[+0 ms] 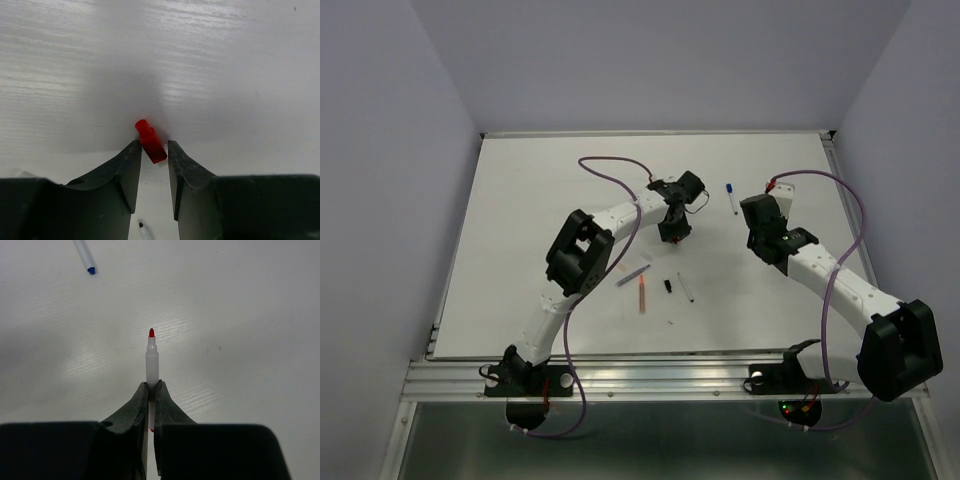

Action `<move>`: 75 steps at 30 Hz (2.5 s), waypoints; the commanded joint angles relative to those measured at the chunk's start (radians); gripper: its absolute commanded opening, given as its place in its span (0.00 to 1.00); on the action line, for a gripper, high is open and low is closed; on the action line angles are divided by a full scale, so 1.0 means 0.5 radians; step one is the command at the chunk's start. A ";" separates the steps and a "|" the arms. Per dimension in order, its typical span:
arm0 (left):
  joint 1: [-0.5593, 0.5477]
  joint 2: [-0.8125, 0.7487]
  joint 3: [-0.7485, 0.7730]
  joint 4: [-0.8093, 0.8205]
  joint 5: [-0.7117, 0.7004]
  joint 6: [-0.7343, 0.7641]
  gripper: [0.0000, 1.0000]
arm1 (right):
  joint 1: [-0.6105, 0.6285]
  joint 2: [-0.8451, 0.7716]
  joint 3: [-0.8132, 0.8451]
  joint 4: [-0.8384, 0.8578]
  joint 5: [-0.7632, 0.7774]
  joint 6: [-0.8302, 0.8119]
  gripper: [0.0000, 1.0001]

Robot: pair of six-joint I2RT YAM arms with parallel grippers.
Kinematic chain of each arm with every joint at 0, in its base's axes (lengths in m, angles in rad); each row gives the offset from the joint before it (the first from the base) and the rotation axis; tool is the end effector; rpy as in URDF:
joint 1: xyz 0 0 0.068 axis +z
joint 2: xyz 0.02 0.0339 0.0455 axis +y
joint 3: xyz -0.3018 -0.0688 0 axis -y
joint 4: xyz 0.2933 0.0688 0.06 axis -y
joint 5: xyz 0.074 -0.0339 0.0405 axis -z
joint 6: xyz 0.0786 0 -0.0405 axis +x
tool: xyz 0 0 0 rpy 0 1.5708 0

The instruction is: Insert the pens into the pen caps

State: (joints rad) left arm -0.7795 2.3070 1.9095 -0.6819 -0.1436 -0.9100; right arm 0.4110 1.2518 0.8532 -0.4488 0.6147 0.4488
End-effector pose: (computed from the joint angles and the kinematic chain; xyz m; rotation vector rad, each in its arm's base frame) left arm 0.4261 -0.4053 0.1451 -0.2234 2.6767 -0.3754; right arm 0.3027 0.0825 0.2379 0.3099 2.2244 -0.2918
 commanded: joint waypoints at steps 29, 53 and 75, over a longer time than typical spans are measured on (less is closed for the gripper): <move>0.412 -1.407 -0.827 0.738 1.569 1.201 0.00 | -0.015 -0.420 0.137 1.106 -1.247 -2.253 0.01; 0.406 -1.601 -1.570 0.833 2.619 0.943 0.00 | 0.445 -0.166 0.429 -0.498 -2.064 -4.337 0.01; 0.353 -1.466 -1.576 0.695 2.558 0.946 0.00 | 0.589 -0.141 0.456 -0.400 -1.984 -4.254 0.01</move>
State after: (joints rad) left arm -0.5938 1.5738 1.1206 -0.3222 1.1038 -0.4469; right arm 0.6827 1.1904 1.0500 -0.6804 -0.3653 -1.6966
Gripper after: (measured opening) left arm 0.226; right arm 0.056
